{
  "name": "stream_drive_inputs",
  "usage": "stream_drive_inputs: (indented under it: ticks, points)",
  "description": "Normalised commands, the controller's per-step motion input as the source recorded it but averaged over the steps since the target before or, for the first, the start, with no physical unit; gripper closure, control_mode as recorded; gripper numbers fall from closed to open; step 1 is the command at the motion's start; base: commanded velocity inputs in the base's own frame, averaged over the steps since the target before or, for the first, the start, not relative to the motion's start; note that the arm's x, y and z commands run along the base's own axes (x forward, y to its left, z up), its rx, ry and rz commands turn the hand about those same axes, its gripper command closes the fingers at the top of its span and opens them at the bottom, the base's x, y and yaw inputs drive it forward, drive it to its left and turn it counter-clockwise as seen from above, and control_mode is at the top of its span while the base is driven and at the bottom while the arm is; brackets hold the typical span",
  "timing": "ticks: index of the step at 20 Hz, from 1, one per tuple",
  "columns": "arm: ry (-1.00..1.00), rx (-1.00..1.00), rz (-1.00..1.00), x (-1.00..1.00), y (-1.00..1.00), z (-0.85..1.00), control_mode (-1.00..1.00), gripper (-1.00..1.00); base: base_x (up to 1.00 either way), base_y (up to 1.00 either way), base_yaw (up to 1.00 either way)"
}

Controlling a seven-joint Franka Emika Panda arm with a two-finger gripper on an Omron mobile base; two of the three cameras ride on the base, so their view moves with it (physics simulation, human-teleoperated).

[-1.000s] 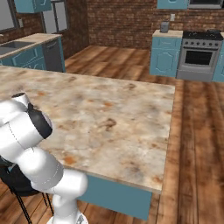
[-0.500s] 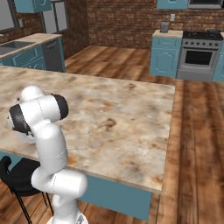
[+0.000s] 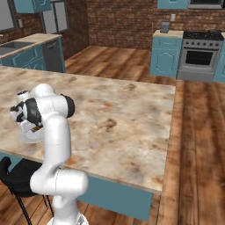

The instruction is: Take the chicken drumsticks from the pan and place one on each plate on the dining counter.

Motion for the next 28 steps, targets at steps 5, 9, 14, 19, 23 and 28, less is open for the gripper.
stream_drive_inputs:
  ticks: [5, 9, 14, 19, 23, 28]
  points:
    - [-0.21, 0.01, 0.0, -0.65, -0.05, 0.0, -1.0, -1.0, 0.0, 0.0, 0.0]
    - [-0.13, 0.06, -0.03, -0.46, -0.52, 0.0, -1.0, -1.0, 0.0, 0.0, 0.0]
    - [-0.16, 0.17, -0.02, -0.38, -0.83, 0.31, -1.0, -1.0, 0.0, 0.0, 0.0]
    - [-0.16, 0.32, -0.02, -0.84, -0.99, 1.0, -1.0, -1.0, 0.0, 0.0, 0.0]
    - [-0.01, 0.4, -0.26, -0.66, -1.0, 1.0, -1.0, -1.0, 0.0, 0.0, 0.0]
    - [0.0, 0.45, -0.2, -0.86, -1.0, 1.0, -1.0, -1.0, 0.0, 0.0, 0.0]
